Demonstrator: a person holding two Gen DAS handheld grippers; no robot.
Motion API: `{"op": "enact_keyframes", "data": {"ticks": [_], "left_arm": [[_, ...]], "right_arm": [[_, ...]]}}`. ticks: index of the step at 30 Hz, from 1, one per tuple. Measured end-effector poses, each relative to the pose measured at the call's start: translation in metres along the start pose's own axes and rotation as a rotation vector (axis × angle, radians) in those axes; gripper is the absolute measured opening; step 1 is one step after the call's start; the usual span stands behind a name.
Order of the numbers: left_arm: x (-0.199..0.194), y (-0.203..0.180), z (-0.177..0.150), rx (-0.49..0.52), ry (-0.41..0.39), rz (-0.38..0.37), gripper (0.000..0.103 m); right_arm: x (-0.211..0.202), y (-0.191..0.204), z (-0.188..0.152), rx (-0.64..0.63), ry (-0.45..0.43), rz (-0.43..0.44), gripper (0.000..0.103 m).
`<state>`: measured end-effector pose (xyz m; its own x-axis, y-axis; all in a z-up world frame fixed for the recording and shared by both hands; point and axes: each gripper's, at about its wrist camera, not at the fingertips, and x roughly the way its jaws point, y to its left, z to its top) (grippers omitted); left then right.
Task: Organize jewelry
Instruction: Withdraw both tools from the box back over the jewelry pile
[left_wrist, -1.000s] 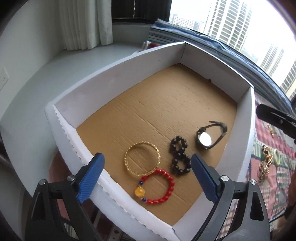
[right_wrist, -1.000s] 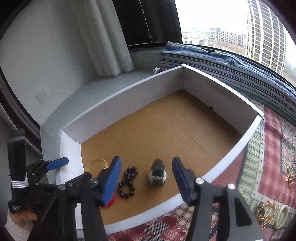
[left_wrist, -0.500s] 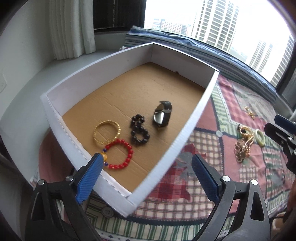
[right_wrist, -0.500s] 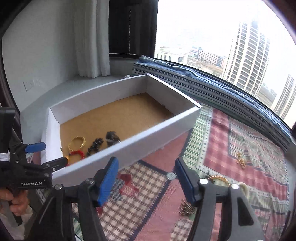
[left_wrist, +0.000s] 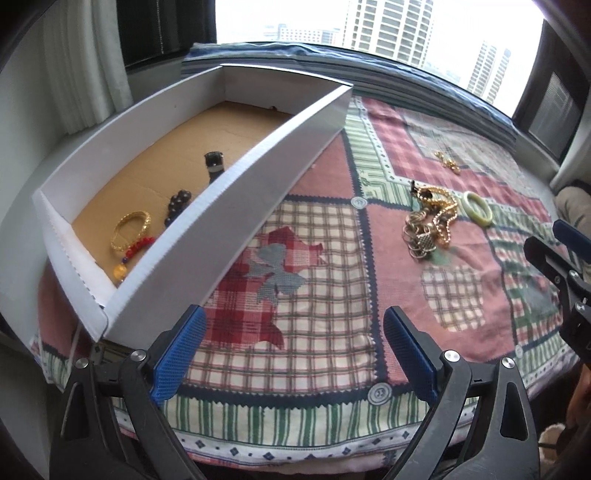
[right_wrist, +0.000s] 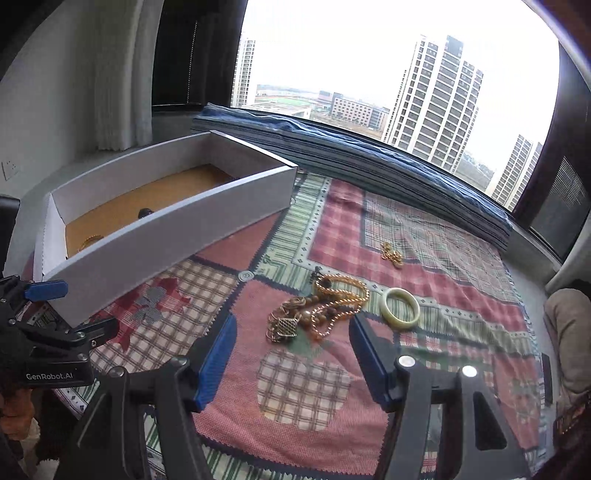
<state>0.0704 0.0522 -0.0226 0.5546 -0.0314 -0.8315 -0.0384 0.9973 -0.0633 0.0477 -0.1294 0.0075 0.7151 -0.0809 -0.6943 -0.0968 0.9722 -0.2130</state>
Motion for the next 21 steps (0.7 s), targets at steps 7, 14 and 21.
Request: {"op": "enact_keyframes", "data": {"ticks": [7, 14, 21], "left_arm": [[-0.008, -0.018, -0.005, 0.035, -0.010, -0.001, 0.097], [-0.008, -0.019, -0.015, 0.053, 0.001, 0.018, 0.097], [0.003, -0.017, -0.026, 0.062, 0.039, 0.007, 0.098]], "right_arm": [[-0.013, -0.016, -0.026, 0.022, -0.004, -0.060, 0.064], [-0.022, -0.026, -0.043, 0.059, 0.007, -0.076, 0.064], [-0.023, -0.041, -0.081, 0.130, 0.093, -0.060, 0.064]]}}
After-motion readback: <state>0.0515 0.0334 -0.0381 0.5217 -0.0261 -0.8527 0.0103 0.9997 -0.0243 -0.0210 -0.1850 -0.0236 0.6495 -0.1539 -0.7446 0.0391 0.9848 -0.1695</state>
